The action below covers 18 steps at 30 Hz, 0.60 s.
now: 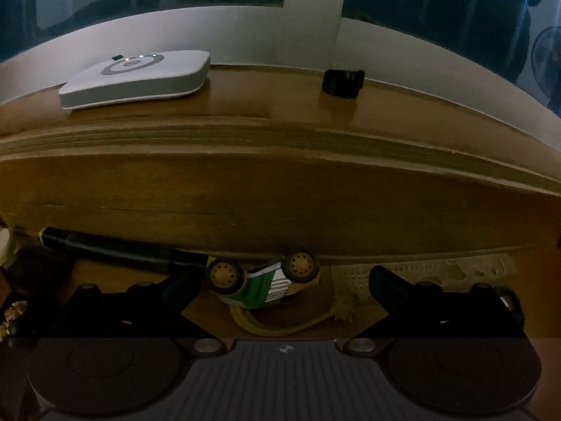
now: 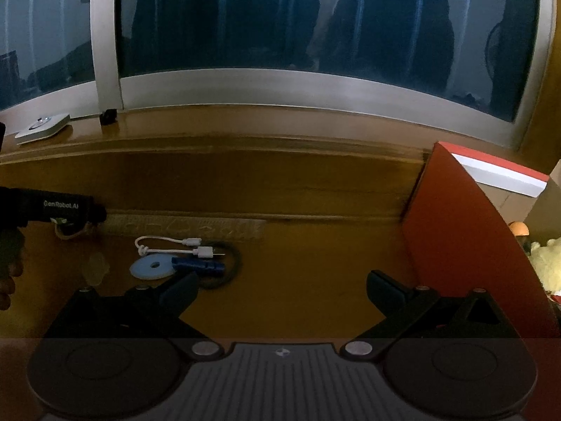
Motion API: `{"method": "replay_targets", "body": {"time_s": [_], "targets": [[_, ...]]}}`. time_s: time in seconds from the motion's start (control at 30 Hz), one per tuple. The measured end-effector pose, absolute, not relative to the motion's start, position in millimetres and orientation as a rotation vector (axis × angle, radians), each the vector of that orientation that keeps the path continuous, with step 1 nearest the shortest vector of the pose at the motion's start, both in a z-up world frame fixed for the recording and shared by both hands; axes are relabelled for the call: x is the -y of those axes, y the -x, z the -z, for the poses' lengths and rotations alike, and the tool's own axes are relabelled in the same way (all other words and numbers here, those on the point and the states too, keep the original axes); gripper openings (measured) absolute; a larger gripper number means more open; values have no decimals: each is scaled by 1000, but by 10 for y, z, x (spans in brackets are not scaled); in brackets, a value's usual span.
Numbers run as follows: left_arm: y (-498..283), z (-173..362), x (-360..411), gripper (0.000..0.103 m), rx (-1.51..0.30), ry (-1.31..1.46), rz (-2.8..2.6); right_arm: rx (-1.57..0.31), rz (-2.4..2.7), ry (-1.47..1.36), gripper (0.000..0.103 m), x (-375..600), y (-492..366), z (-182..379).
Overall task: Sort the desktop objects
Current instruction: 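Grasp the green-and-white toy car with the left tool while the right tool reaches toward the blue cable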
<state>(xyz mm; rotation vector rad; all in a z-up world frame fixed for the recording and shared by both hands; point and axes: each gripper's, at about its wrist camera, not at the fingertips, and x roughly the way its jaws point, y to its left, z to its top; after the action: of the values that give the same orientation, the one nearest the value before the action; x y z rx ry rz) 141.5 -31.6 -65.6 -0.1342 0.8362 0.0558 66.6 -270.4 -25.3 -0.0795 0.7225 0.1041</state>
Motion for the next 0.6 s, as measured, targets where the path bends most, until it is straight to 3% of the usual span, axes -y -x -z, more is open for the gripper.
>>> {"method": "replay_targets", "body": {"time_s": [0.07,0.17,0.6], "targets": [[-1391,648,314,92,-837,138,-49,-723,-109,81,103,2700,-674,258],[-1356,635,312,61,-837,144,-39,-722,-118,83,103,2688,-685,261],[-1322,548,270,61,-845,143,-32,-731,-145,77,103,2653,-716,285]]}}
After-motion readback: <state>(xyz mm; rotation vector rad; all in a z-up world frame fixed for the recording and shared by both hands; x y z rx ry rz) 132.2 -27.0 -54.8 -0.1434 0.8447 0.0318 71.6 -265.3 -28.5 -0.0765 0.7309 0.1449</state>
